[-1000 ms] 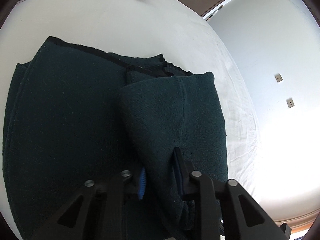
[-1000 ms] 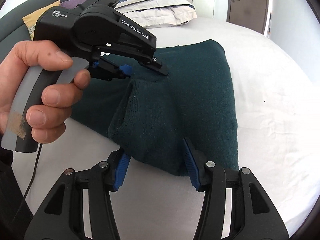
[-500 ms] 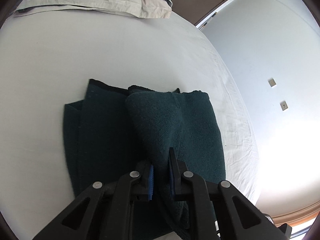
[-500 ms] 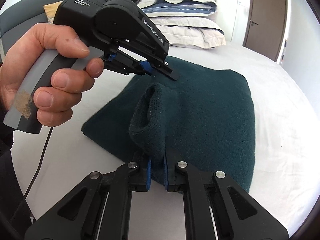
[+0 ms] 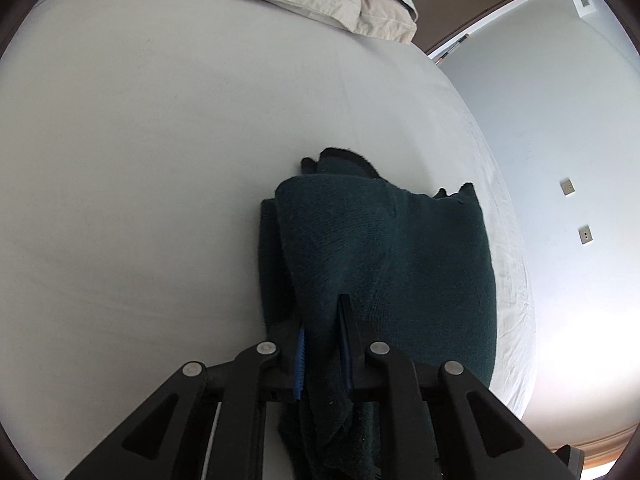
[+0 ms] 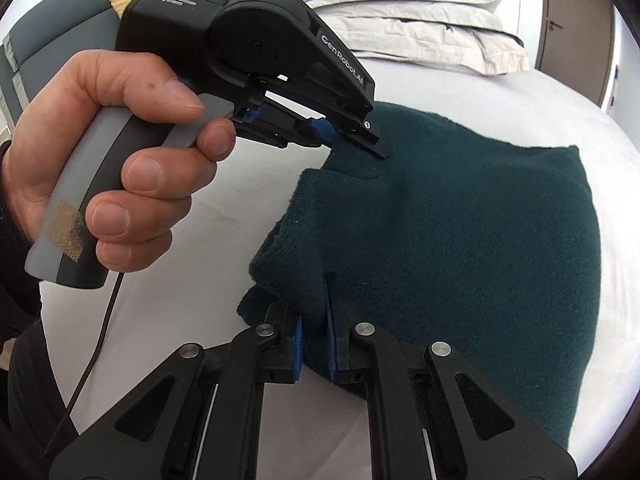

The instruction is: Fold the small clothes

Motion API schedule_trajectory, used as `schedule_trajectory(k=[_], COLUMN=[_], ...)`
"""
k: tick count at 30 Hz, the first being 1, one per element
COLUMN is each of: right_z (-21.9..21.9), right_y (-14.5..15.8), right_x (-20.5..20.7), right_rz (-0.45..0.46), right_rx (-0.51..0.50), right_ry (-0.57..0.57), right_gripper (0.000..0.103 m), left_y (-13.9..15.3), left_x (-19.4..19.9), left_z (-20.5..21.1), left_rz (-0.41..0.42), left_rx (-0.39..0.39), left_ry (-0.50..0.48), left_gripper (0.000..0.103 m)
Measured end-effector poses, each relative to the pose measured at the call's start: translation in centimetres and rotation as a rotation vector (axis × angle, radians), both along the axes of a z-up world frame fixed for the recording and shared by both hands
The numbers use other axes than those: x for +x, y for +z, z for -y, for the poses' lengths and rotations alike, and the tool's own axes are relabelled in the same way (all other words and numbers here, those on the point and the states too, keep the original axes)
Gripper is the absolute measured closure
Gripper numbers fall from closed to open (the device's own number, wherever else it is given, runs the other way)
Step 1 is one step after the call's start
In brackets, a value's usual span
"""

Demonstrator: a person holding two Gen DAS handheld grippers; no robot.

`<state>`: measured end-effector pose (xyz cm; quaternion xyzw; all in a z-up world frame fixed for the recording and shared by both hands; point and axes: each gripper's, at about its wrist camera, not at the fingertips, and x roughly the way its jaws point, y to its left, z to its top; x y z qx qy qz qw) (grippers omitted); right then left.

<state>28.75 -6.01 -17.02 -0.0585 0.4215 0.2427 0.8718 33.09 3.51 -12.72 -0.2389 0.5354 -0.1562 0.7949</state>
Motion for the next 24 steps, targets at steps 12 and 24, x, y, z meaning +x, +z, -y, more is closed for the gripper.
schedule_trajectory(k=[12,24], right_z=[8.5,22.1], right_y=[2.9,-2.4], right_x=[-5.2,0.4], right_rz=[-0.091,-0.352], right_rx=[0.335,0.632], right_ry=[0.031,-0.253], right_gripper=[0.060,0.074], left_y=[6.1,-1.0], left_x=[-6.5,-10.7], left_z=[0.4,4.3], left_rz=[0.258,0.199], left_rx=[0.156,0.249], left_ry=[0.077,0.020], left_gripper=[0.060,0.052])
